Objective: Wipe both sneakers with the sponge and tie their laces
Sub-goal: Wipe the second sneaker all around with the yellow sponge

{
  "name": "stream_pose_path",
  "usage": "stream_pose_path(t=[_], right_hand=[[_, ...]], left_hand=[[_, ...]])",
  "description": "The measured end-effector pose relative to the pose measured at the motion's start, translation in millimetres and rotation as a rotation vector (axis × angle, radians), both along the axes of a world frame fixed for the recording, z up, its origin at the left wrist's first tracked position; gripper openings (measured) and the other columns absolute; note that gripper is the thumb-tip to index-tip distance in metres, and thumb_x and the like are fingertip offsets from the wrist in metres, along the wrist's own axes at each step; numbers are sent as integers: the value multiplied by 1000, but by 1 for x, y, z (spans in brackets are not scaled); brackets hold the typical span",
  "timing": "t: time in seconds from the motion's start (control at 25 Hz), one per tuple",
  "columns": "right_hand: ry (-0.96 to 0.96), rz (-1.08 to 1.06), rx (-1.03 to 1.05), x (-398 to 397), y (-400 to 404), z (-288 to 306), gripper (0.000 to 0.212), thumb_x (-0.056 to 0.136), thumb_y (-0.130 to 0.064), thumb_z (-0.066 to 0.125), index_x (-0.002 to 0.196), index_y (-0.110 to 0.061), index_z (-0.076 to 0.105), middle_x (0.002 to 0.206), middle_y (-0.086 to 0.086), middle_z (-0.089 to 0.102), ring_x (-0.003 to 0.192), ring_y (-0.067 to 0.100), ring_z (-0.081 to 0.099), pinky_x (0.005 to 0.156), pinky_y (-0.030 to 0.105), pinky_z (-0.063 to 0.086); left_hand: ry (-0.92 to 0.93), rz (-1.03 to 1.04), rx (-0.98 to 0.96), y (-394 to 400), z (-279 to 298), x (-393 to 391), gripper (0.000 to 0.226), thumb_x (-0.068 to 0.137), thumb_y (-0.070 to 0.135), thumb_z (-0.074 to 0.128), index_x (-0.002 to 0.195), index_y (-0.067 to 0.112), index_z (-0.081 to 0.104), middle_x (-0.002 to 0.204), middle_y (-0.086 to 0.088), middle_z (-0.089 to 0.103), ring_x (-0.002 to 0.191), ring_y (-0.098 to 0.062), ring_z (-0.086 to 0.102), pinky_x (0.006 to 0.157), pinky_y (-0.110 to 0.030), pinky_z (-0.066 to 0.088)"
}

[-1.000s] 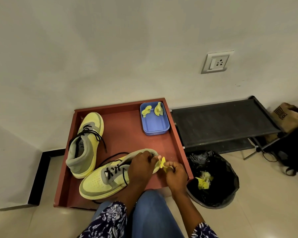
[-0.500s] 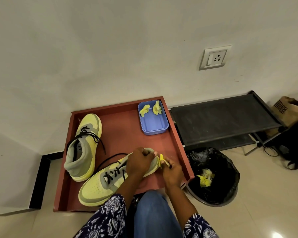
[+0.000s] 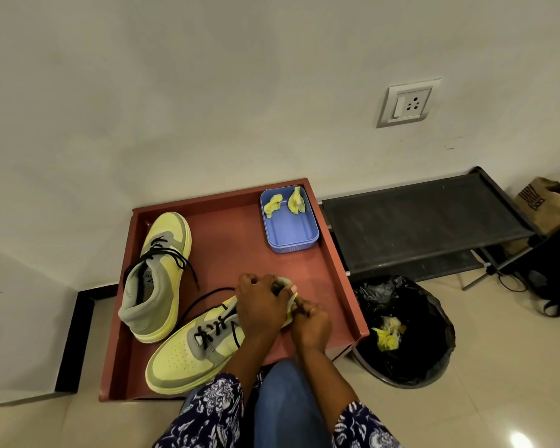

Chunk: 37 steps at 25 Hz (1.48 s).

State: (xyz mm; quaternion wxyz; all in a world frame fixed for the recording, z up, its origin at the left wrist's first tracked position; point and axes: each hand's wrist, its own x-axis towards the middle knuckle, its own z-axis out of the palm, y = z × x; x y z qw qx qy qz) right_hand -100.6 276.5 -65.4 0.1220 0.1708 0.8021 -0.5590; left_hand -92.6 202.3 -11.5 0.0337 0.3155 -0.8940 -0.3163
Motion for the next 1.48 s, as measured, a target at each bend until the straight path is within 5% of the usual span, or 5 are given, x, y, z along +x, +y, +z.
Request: stream_pose_path(t=[0.16, 0.56, 0.88, 1.24, 1.48], right_hand=[[-56, 25, 35, -15, 1, -13, 14, 82, -7, 60, 80, -5, 73, 89, 14, 70, 76, 18, 60, 66, 22, 43], [48, -19, 11, 15, -4, -12, 19, 88, 1, 51, 93, 2, 70, 88, 5, 61, 71, 7, 52, 59, 0, 36], [-120, 22, -29, -33, 1, -7, 13, 82, -11, 63, 86, -13, 75, 88, 9, 74, 78, 20, 64, 73, 34, 54], [-150, 59, -236, -25, 11, 0, 29, 84, 4, 54, 99, -13, 71, 94, 3, 71, 87, 19, 65, 77, 31, 55], [-191, 58, -260, -12, 20, 4, 26, 85, 1, 56, 86, -17, 73, 88, 2, 72, 81, 15, 62, 73, 30, 53]], left_hand=[[-44, -88, -159, -1, -2, 8, 40, 84, 52, 53, 118, 30, 59, 126, -2, 53, 121, -20, 46, 109, -42, 22], [-71, -153, -134, -11, -10, 8, 47, 87, 54, 47, 126, 28, 55, 129, -2, 54, 121, -20, 48, 104, -40, 35], [-70, -167, -134, -12, -10, 6, 47, 87, 53, 48, 127, 29, 54, 132, -1, 52, 123, -19, 46, 103, -34, 35], [-34, -153, -83, -13, -6, 5, 43, 86, 51, 52, 120, 25, 61, 126, -4, 56, 115, -21, 52, 93, -30, 42], [17, -110, -9, -1, 1, 5, 35, 87, 37, 58, 111, 13, 65, 117, -9, 53, 113, -24, 48, 88, -29, 40]])
